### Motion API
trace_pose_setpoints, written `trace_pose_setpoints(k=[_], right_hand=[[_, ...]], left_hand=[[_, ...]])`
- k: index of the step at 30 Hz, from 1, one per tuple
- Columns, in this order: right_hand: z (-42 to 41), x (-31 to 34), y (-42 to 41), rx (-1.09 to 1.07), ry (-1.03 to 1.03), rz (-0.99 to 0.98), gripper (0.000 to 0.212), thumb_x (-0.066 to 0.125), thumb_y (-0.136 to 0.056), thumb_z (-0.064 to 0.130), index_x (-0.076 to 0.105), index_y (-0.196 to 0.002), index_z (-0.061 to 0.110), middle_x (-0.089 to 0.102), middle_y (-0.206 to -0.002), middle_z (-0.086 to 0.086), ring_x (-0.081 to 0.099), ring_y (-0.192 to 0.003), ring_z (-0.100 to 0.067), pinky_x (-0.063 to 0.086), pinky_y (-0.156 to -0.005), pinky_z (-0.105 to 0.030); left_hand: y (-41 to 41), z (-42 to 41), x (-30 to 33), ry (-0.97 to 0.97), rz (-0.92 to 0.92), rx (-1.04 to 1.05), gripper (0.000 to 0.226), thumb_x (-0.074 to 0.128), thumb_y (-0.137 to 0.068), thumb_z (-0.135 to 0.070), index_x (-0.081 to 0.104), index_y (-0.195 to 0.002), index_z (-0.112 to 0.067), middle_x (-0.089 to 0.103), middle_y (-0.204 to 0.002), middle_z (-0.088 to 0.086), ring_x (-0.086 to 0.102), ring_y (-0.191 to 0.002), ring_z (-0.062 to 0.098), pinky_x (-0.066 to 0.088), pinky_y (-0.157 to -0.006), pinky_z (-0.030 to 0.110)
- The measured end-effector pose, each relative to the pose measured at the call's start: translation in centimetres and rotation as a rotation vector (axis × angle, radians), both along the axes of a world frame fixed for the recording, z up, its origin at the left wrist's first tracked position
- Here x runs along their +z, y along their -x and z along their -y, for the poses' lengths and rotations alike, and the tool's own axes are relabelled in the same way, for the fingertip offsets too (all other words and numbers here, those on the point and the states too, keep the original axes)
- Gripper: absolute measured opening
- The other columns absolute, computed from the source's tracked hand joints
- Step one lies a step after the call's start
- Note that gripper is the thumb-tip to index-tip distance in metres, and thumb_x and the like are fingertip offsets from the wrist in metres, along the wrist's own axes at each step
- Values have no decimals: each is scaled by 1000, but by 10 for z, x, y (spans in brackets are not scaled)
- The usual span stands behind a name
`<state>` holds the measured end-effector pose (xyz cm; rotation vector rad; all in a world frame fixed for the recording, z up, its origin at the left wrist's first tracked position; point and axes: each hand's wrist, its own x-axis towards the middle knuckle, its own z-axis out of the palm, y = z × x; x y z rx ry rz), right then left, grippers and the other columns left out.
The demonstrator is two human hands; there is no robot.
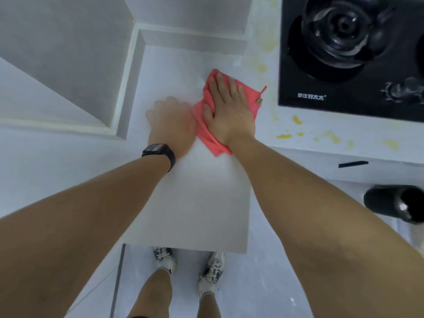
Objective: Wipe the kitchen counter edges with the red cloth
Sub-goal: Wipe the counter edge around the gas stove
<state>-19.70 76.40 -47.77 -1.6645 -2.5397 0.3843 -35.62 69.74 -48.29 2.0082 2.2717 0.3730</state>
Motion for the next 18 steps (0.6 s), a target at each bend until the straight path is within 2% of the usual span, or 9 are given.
trace_pose_setpoints(k=[5, 10, 12, 15, 18], right_hand=[[18, 0, -49, 99, 22, 30, 72, 33, -103, 52, 15, -166, 22, 11, -173, 0, 7, -160, -25, 1, -130, -40], [17, 4, -88, 76, 45, 103, 74, 32, -103, 56, 8, -166, 25, 3, -174, 5, -1, -160, -18, -4, -129, -41], [15, 6, -90, 84, 36, 123, 74, 29, -103, 57, 6, -166, 26, 0, -174, 6, -3, -160, -15, -10, -128, -39], [11, 8, -91, 76, 34, 106, 74, 26, -103, 59, 3, -166, 27, -3, -173, 9, -6, -159, -13, -14, -127, -37], [9, 3, -92, 79, 12, 99, 75, 26, -103, 59, 5, -166, 26, -2, -173, 9, -5, -159, -13, -14, -127, -37]], left_hand=[[0, 6, -1, -25, -79, -62, 32, 32, -97, -32, 56, -99, -12, 51, -105, 11, 43, -95, 32, 27, -79, 44], [-8, -1, 8, -44, -143, -174, 35, 35, -96, -36, 60, -97, -12, 55, -99, 8, 46, -89, 32, 29, -78, 43], [-20, -13, 17, -88, -54, -201, 33, 38, -95, -38, 61, -92, -14, 57, -93, 5, 48, -87, 31, 33, -78, 42], [-44, -56, 34, -145, 158, -119, 33, 38, -97, -38, 61, -90, -15, 59, -89, 5, 51, -85, 31, 40, -76, 42], [-50, -93, 29, -101, 228, -6, 28, 40, -99, -31, 59, -95, -11, 59, -94, 10, 53, -88, 35, 42, -78, 44]])
